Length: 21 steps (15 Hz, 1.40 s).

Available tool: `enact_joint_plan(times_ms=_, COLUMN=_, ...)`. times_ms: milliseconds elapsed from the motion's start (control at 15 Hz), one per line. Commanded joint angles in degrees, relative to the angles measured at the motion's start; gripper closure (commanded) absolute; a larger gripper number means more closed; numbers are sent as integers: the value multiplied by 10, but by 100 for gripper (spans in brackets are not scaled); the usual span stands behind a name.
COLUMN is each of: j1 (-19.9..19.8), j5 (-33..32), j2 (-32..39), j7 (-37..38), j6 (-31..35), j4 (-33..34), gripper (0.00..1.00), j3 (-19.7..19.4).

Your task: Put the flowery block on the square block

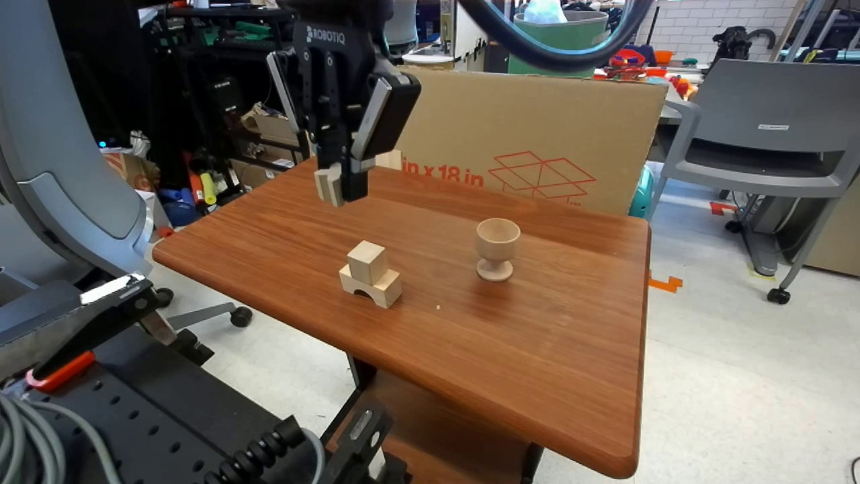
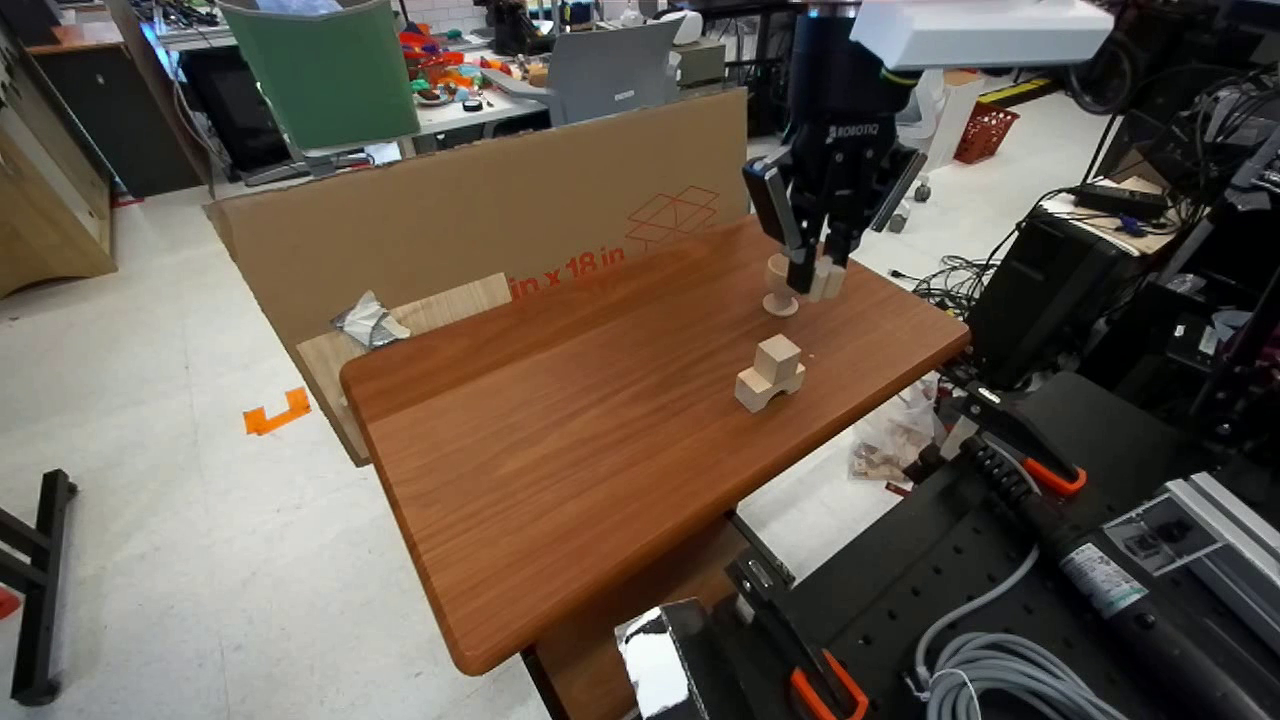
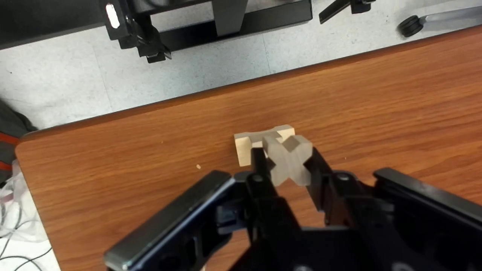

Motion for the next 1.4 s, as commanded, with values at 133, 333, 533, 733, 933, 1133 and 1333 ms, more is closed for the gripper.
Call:
enact_joint_plan(times_ms=133, j1=6, j5=-37, j2=29, j7=-4, j6=23, j4=9, gripper=93, j3=-5)
enact_joint_plan(times_ms=333, j1=5, j5=-55, j2=45, j7=-11, j6=35, j4=13, gripper=93, j3=-7)
enact_joint_plan(times_ms=533, j1=2, j5=-64, j2=55, j7=-38, j6=50, j4=12, gripper=93, j3=-3)
enact_joint_plan(times_ms=733, j1=-2, j5=-65, j2=65, j7=-79, j6=66, j4=10, gripper=93, j3=2)
enact_joint_plan(times_ms=933, j1=-4, j5=-66, j2=74, j7=-118, j6=72, j4=12, gripper=93, j3=5)
enact_joint_plan(times_ms=1133, j1=-5, j5=-64, j2=82, j7=-149, j6=73, j4=14, gripper=93, j3=9)
enact_joint_plan(times_ms=1333, j1=-4, j5=-66, j2=87, j7=-162, j6=72, j4=16, gripper=93, j3=11)
